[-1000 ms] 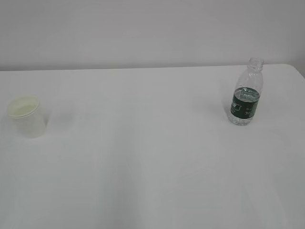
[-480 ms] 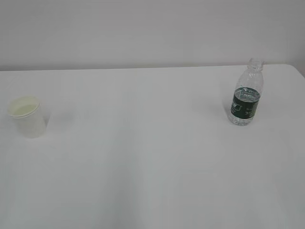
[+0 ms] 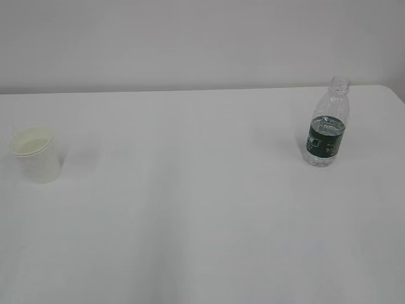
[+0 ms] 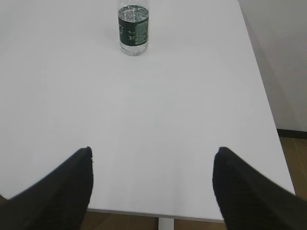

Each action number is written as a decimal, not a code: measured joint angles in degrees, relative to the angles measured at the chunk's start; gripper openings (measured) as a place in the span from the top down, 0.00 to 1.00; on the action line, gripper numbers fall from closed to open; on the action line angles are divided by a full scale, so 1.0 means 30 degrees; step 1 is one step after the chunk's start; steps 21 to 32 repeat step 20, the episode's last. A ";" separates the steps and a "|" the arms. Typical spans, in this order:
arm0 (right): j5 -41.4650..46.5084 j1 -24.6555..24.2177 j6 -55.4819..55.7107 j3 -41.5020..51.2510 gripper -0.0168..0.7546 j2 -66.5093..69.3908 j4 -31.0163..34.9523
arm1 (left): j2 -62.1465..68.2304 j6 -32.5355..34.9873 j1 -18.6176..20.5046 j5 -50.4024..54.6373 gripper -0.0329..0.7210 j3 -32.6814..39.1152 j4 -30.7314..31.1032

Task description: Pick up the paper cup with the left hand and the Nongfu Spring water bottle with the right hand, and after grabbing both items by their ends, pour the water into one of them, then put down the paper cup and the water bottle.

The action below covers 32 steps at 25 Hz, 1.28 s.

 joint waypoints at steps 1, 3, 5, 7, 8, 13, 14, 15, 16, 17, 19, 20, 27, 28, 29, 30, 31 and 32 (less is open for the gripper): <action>0.0000 0.0000 0.0000 0.0000 0.21 0.0000 0.0000 | 0.0000 0.0000 0.0000 0.0000 0.37 0.0000 0.0000; 0.0000 0.0000 0.0000 0.0000 0.21 0.0000 0.0000 | 0.0000 0.0000 0.0000 0.0000 0.37 0.0000 0.0000; 0.0000 0.0000 0.0000 0.0000 0.21 0.0000 0.0000 | 0.0000 0.0000 0.0000 0.0000 0.37 0.0000 0.0000; 0.0000 0.0000 0.0000 0.0000 0.21 0.0000 0.0000 | 0.0000 0.0000 0.0000 0.0000 0.37 0.0000 0.0000; 0.0000 0.0000 0.0000 0.0000 0.21 0.0000 0.0000 | 0.0000 0.0000 0.0000 0.0000 0.37 0.0000 0.0000; 0.0000 0.0000 0.0000 0.0000 0.21 0.0000 0.0024 | 0.0000 0.0000 0.0000 0.0000 0.37 0.0000 0.0000; 0.0000 0.0000 0.0000 0.0000 0.21 0.0000 0.0024 | 0.0000 0.0000 0.0000 0.0000 0.37 0.0000 0.0000; 0.0000 0.0000 0.0000 0.0000 0.21 0.0000 0.0024 | 0.0000 0.0000 0.0000 0.0000 0.37 0.0000 0.0000; 0.0000 0.0000 0.0000 0.0000 0.21 0.0000 0.0024 | 0.0000 0.0000 0.0000 0.0000 0.37 0.0000 0.0000; 0.0000 0.0000 0.0000 0.0000 0.21 0.0000 0.0024 | 0.0000 0.0000 0.0000 0.0000 0.37 0.0000 0.0000; 0.0000 0.0000 0.0000 0.0000 0.21 0.0000 0.0024 | 0.0000 0.0000 0.0000 0.0000 0.37 0.0000 0.0000; 0.0000 0.0000 0.0000 0.0000 0.21 0.0000 0.0024 | 0.0000 0.0000 0.0000 0.0000 0.37 0.0000 0.0000; 0.0000 0.0000 0.0000 0.0000 0.21 0.0000 0.0024 | 0.0000 0.0000 0.0000 0.0000 0.37 0.0000 0.0000; 0.0000 0.0000 0.0000 0.0000 0.21 0.0000 0.0024 | 0.0000 0.0000 0.0000 0.0000 0.37 0.0000 0.0000; 0.0000 0.0000 0.0000 0.0000 0.21 0.0000 0.0024 | 0.0000 0.0000 0.0000 0.0000 0.37 0.0000 0.0000; 0.0000 0.0000 0.0000 0.0000 0.21 0.0000 0.0024 | 0.0000 0.0000 0.0000 0.0000 0.37 0.0000 0.0000; 0.0000 0.0000 0.0000 0.0000 0.21 0.0000 0.0024 | 0.0000 0.0000 0.0000 0.0000 0.37 0.0000 0.0000; 0.0000 0.0000 0.0000 0.0000 0.21 0.0000 0.0024 | 0.0000 0.0000 0.0000 0.0000 0.37 0.0000 0.0000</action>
